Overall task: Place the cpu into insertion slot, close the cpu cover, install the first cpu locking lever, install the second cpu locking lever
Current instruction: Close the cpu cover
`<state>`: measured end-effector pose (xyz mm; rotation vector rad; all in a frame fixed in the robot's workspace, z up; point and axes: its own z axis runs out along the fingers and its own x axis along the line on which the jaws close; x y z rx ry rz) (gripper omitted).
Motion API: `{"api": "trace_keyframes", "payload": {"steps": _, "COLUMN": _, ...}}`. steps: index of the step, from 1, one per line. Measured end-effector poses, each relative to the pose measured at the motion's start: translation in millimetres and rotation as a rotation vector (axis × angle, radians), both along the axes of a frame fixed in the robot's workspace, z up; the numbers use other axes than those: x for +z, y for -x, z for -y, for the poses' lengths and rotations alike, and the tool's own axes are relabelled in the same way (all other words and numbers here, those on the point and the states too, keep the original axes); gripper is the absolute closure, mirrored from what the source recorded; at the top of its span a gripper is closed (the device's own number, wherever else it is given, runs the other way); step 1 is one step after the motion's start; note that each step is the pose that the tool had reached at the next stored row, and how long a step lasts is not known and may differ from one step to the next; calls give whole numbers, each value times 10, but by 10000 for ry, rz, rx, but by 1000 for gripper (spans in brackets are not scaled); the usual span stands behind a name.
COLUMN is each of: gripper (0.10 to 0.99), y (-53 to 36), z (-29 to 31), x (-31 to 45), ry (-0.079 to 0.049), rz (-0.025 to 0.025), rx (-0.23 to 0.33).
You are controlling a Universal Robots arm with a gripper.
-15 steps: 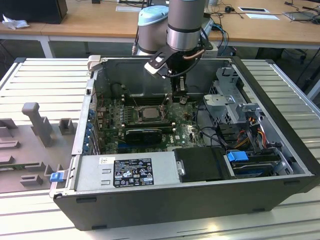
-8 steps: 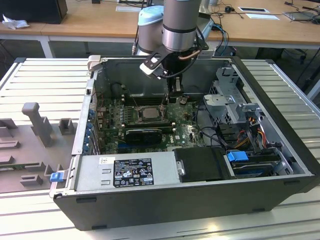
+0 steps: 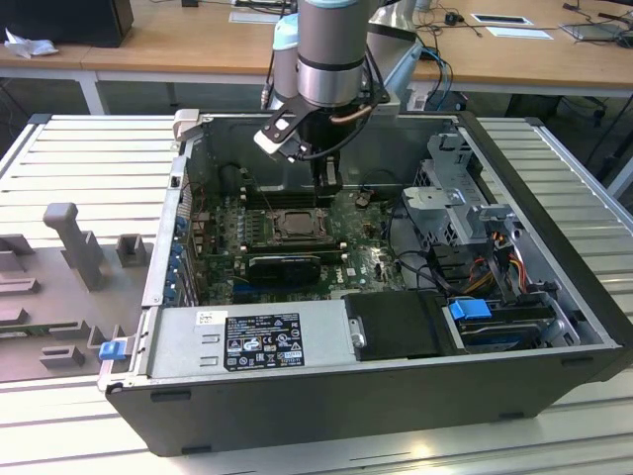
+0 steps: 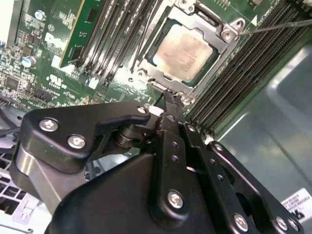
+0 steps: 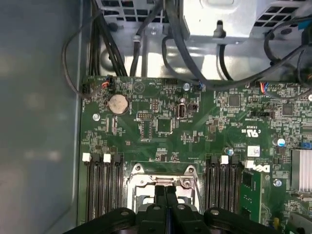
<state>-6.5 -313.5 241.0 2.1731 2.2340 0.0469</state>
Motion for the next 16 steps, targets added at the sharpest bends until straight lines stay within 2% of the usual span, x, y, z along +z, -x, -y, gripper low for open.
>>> {"api": "trace_keyframes", "payload": {"steps": 6, "gripper": 980, "y": 108, "z": 0, "x": -20, "ry": 5, "rz": -2, "rx": 170}}
{"api": "trace_keyframes", "payload": {"steps": 11, "gripper": 980, "y": 251, "z": 0, "x": -20, "ry": 4, "rz": -1, "rx": 184}}
{"api": "trace_keyframes", "payload": {"steps": 16, "gripper": 980, "y": 291, "z": 0, "x": -20, "ry": 4, "rz": -1, "rx": 186}}
